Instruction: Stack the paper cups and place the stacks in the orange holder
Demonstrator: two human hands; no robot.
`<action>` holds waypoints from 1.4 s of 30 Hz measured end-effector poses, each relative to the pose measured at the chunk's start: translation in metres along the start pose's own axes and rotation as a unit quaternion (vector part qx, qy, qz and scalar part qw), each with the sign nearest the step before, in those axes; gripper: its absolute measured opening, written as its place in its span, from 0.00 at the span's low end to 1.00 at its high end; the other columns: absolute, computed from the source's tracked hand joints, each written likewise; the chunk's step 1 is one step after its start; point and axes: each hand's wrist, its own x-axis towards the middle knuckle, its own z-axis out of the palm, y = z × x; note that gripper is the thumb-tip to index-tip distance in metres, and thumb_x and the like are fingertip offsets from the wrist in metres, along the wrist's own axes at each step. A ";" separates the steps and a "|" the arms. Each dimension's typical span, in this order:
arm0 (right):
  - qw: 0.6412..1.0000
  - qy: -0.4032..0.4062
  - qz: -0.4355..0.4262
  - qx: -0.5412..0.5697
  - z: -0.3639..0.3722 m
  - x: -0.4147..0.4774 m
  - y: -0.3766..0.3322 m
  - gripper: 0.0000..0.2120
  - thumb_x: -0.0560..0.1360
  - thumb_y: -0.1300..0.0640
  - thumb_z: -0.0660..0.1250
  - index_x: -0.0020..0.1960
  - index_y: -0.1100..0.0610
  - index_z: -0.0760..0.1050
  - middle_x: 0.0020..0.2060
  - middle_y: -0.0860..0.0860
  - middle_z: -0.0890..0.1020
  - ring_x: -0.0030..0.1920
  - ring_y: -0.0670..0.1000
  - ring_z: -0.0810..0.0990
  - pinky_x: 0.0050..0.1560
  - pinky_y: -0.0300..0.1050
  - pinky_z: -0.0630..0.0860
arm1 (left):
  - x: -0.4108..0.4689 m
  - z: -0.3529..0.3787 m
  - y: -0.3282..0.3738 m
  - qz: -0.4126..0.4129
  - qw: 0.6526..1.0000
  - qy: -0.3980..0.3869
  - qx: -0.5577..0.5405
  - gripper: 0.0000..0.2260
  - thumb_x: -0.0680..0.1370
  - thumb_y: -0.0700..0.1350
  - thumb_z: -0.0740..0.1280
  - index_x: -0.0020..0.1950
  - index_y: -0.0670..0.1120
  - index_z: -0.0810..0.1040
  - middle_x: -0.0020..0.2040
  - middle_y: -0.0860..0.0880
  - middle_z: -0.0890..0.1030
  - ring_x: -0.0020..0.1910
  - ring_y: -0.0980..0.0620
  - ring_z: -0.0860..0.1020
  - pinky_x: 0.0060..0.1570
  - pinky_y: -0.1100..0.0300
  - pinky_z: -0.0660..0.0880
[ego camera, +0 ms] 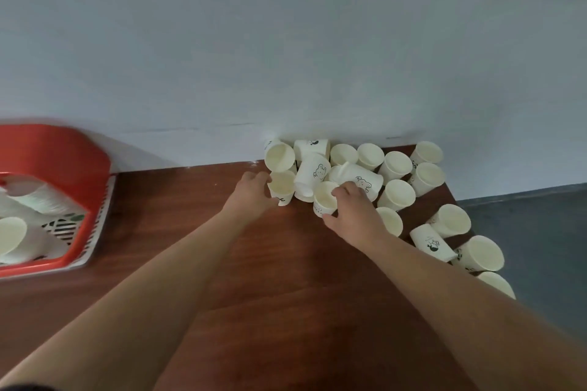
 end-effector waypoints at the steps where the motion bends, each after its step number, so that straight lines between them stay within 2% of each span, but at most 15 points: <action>1: 1.000 0.003 -0.011 -0.012 0.008 0.005 0.003 0.22 0.75 0.50 0.68 0.65 0.60 0.72 0.61 0.56 0.72 0.61 0.58 0.72 0.63 0.52 0.71 | 0.008 0.007 -0.002 -0.005 1.000 -0.004 0.008 0.26 0.76 0.49 0.71 0.73 0.49 0.70 0.69 0.44 0.67 0.66 0.45 0.72 0.61 0.52 0.71; 5: 0.997 0.023 -0.041 -0.068 0.035 0.020 0.017 0.13 0.75 0.56 0.67 0.57 0.62 0.78 0.56 0.58 0.75 0.59 0.60 0.72 0.66 0.53 0.69 | 0.026 0.031 -0.013 -0.004 0.999 -0.020 0.030 0.24 0.78 0.49 0.68 0.74 0.50 0.71 0.68 0.44 0.68 0.66 0.44 0.72 0.65 0.50 0.72; 8: 0.993 0.046 -0.058 -0.091 0.045 0.026 0.024 0.04 0.70 0.61 0.72 0.45 0.60 0.81 0.47 0.58 0.77 0.52 0.60 0.75 0.61 0.56 0.74 | 0.029 0.042 -0.020 0.015 0.999 0.005 0.030 0.16 0.78 0.47 0.70 0.65 0.46 0.79 0.62 0.46 0.72 0.60 0.47 0.76 0.57 0.57 0.73; 11: 0.992 0.044 -0.083 -0.090 0.044 0.022 0.023 0.02 0.69 0.61 0.73 0.41 0.59 0.81 0.44 0.55 0.77 0.50 0.59 0.75 0.59 0.55 0.75 | 0.024 0.043 -0.024 0.018 0.999 0.037 0.007 0.10 0.77 0.47 0.72 0.55 0.44 0.83 0.57 0.47 0.73 0.55 0.46 0.77 0.52 0.58 0.71; 15: 0.994 0.041 -0.101 -0.026 0.031 0.009 0.007 0.04 0.70 0.59 0.72 0.41 0.60 0.80 0.45 0.54 0.77 0.50 0.57 0.74 0.56 0.53 0.75 | 0.005 0.029 -0.031 0.011 0.997 0.045 -0.061 0.05 0.76 0.49 0.72 0.47 0.49 0.80 0.64 0.49 0.73 0.59 0.49 0.75 0.56 0.59 0.68; 18: 0.993 -0.011 -0.091 0.073 0.013 0.005 -0.019 0.03 0.71 0.58 0.70 0.43 0.57 0.79 0.51 0.50 0.75 0.53 0.53 0.72 0.58 0.48 0.71 | -0.016 0.011 -0.045 0.002 0.993 0.056 -0.103 0.05 0.74 0.48 0.73 0.42 0.50 0.80 0.70 0.50 0.71 0.65 0.53 0.71 0.59 0.61 0.65; 20: 0.986 -0.052 -0.074 0.138 -0.002 0.008 -0.046 0.03 0.72 0.57 0.70 0.44 0.56 0.78 0.55 0.48 0.72 0.56 0.49 0.71 0.59 0.44 0.68 | -0.031 -0.008 -0.058 -0.015 0.989 0.071 -0.128 0.05 0.74 0.48 0.74 0.42 0.48 0.81 0.70 0.51 0.71 0.64 0.56 0.71 0.58 0.62 0.64; 23: 0.971 -0.085 -0.033 0.222 -0.025 0.017 -0.096 0.03 0.72 0.58 0.69 0.43 0.57 0.77 0.54 0.49 0.73 0.53 0.48 0.73 0.47 0.41 0.68 | -0.056 -0.042 -0.083 -0.047 0.982 0.096 -0.157 0.06 0.73 0.46 0.74 0.40 0.45 0.81 0.69 0.52 0.73 0.63 0.54 0.74 0.53 0.65 0.68; 25: 0.965 -0.082 -0.028 0.246 -0.034 0.026 -0.132 0.04 0.71 0.58 0.69 0.40 0.58 0.76 0.47 0.49 0.76 0.48 0.49 0.77 0.40 0.39 0.70 | -0.076 -0.068 -0.103 -0.070 0.976 0.110 -0.173 0.05 0.72 0.44 0.73 0.39 0.44 0.81 0.68 0.52 0.74 0.60 0.55 0.74 0.50 0.68 0.67; 27: 0.963 -0.093 -0.036 0.251 -0.043 0.031 -0.167 0.06 0.71 0.58 0.69 0.36 0.55 0.74 0.38 0.46 0.75 0.40 0.46 0.75 0.33 0.37 0.65 | -0.099 -0.095 -0.125 -0.085 0.970 0.130 -0.185 0.05 0.72 0.43 0.73 0.37 0.44 0.80 0.65 0.52 0.76 0.58 0.55 0.75 0.50 0.69 0.68; 30: 0.958 -0.110 -0.049 0.261 -0.048 0.039 -0.215 0.09 0.71 0.55 0.69 0.34 0.52 0.72 0.33 0.44 0.73 0.34 0.44 0.71 0.31 0.36 0.62 | -0.132 -0.132 -0.161 -0.094 0.962 0.162 -0.198 0.08 0.71 0.44 0.76 0.46 0.49 0.80 0.61 0.52 0.76 0.58 0.55 0.75 0.56 0.64 0.72; 33: 0.956 -0.118 -0.086 0.256 -0.047 0.044 -0.277 0.08 0.71 0.50 0.70 0.37 0.52 0.75 0.39 0.45 0.78 0.38 0.47 0.77 0.35 0.41 0.71 | -0.174 -0.171 -0.206 -0.126 0.945 0.215 -0.212 0.30 0.66 0.50 0.78 0.65 0.53 0.71 0.60 0.52 0.74 0.59 0.50 0.75 0.61 0.51 0.74; 35: 0.950 -0.116 -0.102 0.270 -0.044 0.044 -0.319 0.09 0.70 0.47 0.71 0.43 0.51 0.76 0.44 0.45 0.80 0.42 0.49 0.80 0.41 0.45 0.77 | -0.195 -0.194 -0.237 -0.141 0.937 0.247 -0.201 0.38 0.66 0.52 0.79 0.72 0.51 0.67 0.63 0.50 0.72 0.62 0.48 0.73 0.64 0.49 0.73; 38: 0.947 -0.101 -0.130 0.276 -0.036 0.042 -0.373 0.18 0.70 0.46 0.72 0.57 0.48 0.73 0.52 0.43 0.79 0.50 0.47 0.78 0.49 0.47 0.77 | -0.217 -0.221 -0.275 -0.174 0.927 0.275 -0.188 0.37 0.69 0.49 0.80 0.74 0.49 0.68 0.66 0.50 0.66 0.64 0.49 0.70 0.65 0.55 0.68; 42: 0.948 -0.073 -0.168 0.262 -0.021 0.043 -0.420 0.28 0.70 0.49 0.75 0.67 0.53 0.70 0.56 0.45 0.75 0.53 0.45 0.74 0.52 0.39 0.68 | -0.219 -0.237 -0.306 -0.187 0.917 0.306 -0.174 0.36 0.69 0.49 0.80 0.73 0.48 0.69 0.69 0.48 0.64 0.61 0.52 0.68 0.62 0.57 0.66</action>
